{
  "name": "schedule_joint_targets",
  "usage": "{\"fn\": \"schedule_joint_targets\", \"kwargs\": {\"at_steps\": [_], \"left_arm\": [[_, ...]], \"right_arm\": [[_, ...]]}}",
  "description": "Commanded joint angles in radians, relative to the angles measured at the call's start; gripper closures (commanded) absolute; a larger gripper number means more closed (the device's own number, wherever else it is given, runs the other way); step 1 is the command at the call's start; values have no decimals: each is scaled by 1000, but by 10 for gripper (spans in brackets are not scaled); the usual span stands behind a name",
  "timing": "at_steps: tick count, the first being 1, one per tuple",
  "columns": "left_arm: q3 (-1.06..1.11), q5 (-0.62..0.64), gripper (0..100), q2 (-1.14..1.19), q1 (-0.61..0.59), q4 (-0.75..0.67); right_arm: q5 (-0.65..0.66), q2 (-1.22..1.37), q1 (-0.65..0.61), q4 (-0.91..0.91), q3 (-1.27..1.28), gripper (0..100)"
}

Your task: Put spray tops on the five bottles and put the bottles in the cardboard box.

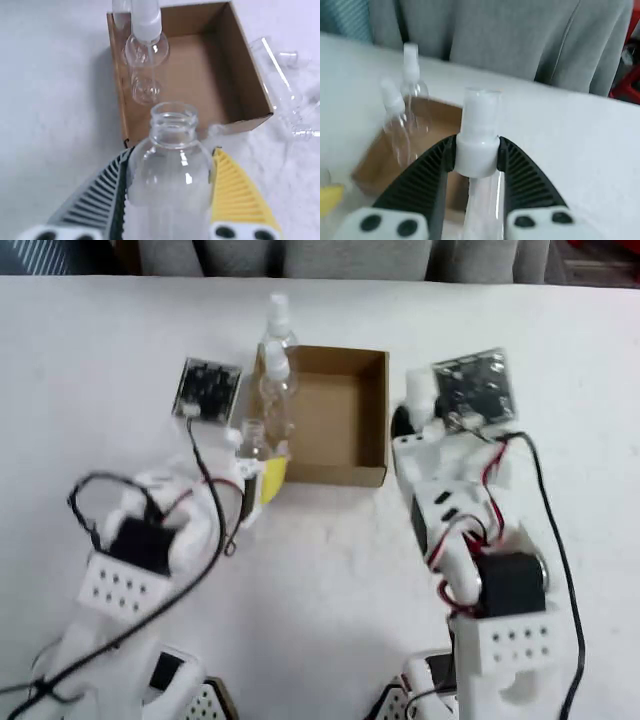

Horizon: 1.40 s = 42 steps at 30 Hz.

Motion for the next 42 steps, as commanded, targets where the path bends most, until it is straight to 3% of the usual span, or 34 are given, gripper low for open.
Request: {"fn": "schedule_joint_targets", "kwargs": {"at_steps": [1,9,15,29,42], "left_arm": [[198,3,976,-249,51,-253],[414,-5,976,-696,183,-259],[589,-5,976,-963,202,-252],[609,-6,976,-951,193,-209],[606,-6,976,-951,193,-175]], "right_arm": [[-203,-114,1,-180,-54,981],[-233,-237,-145,-424,-77,982],[-233,-153,-341,-441,-253,982],[-232,24,-536,-360,-361,982],[-118,24,-530,-429,-218,982]]}}
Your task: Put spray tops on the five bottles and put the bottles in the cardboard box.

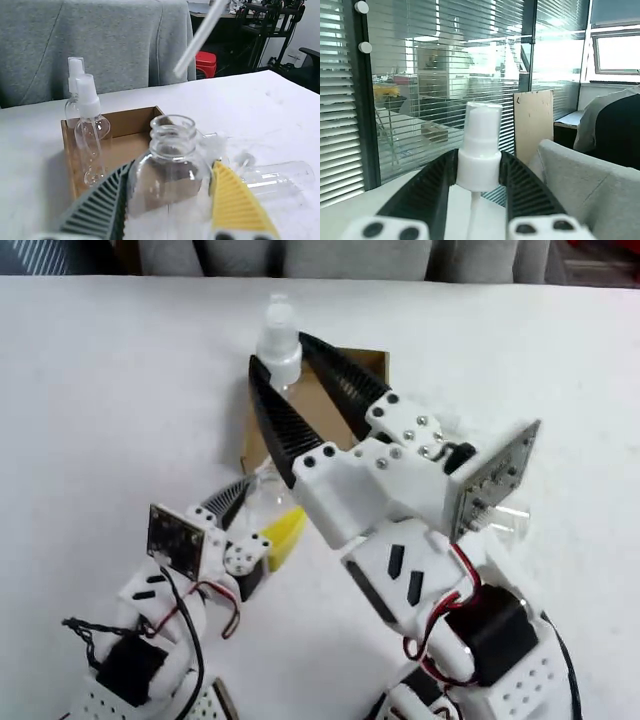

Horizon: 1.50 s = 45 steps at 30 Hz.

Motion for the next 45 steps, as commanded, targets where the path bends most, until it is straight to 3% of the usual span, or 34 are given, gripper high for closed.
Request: {"fn": "schedule_joint_targets", "kwargs": {"at_steps": [1,13,45], "left_arm": [[-9,-3,976,-15,7,-2],[-8,-5,976,-15,5,-2],[18,-5,976,-15,5,-8]], "right_arm": [[23,-1,-1,-65,25,982],[92,51,102,-119,86,982],[91,45,22,-64,250,982]]}}
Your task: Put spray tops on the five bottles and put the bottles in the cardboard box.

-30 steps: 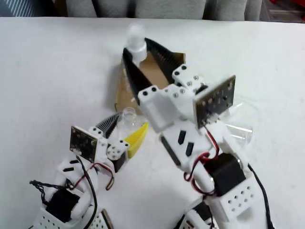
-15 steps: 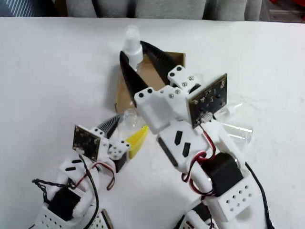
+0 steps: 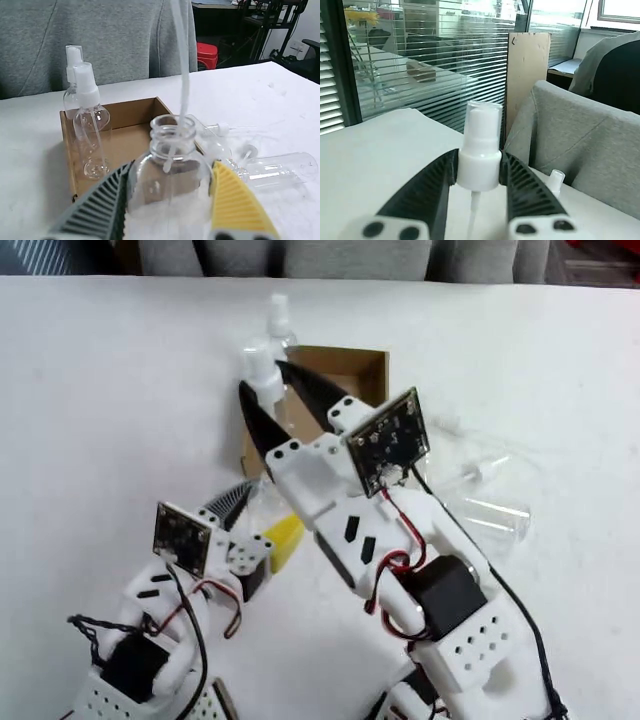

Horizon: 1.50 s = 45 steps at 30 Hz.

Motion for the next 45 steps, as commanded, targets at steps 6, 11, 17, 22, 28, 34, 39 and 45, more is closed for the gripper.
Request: {"fn": "schedule_joint_targets", "kwargs": {"at_steps": [6,11,17,22,28,34,39,45], "left_arm": [[-14,-3,976,-15,5,-8],[-9,-3,976,-15,5,-9],[-12,-3,976,-15,-28,-11],[-9,-3,976,-15,-38,-28],[-8,-3,976,-15,-38,-29],[-14,-3,976,-15,-41,-31],[6,0,976,-15,-91,-95],[63,2,976,-13,-99,-218]], "right_arm": [[9,-7,-4,2,115,981],[-87,-54,-7,71,147,980],[-94,-107,-88,257,146,847],[-95,-160,-114,292,123,765],[-95,-177,-110,401,-26,765],[-97,-177,13,527,-120,872],[-192,-177,143,562,48,943],[-245,-180,216,538,308,982]]}}
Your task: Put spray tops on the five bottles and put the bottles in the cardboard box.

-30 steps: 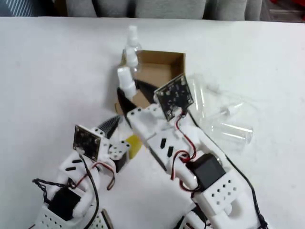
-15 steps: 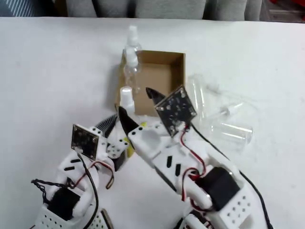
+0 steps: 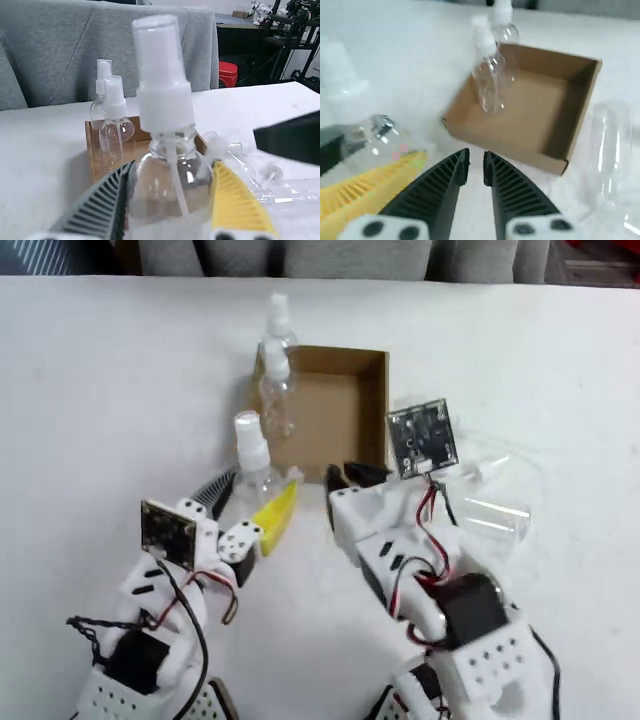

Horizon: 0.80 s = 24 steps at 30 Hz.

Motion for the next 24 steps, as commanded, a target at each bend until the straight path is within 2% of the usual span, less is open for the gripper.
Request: {"fn": "schedule_joint_targets", "kwargs": {"at_steps": [1,10,13,17,21,24], "left_arm": [[6,6,976,-12,-13,-120],[8,8,976,-5,-50,-278],[-3,8,976,68,-48,-342],[-91,8,976,303,-53,-479],[-232,8,976,518,-48,-496],[-276,8,976,585,-48,-494]], "right_arm": [[-23,-21,15,-24,157,985],[-23,-298,-285,-54,367,983],[-23,-392,-295,-160,450,983],[-17,-495,-321,-323,621,983],[-14,-579,-332,-498,804,983],[-15,-639,-292,-587,888,983]]}}
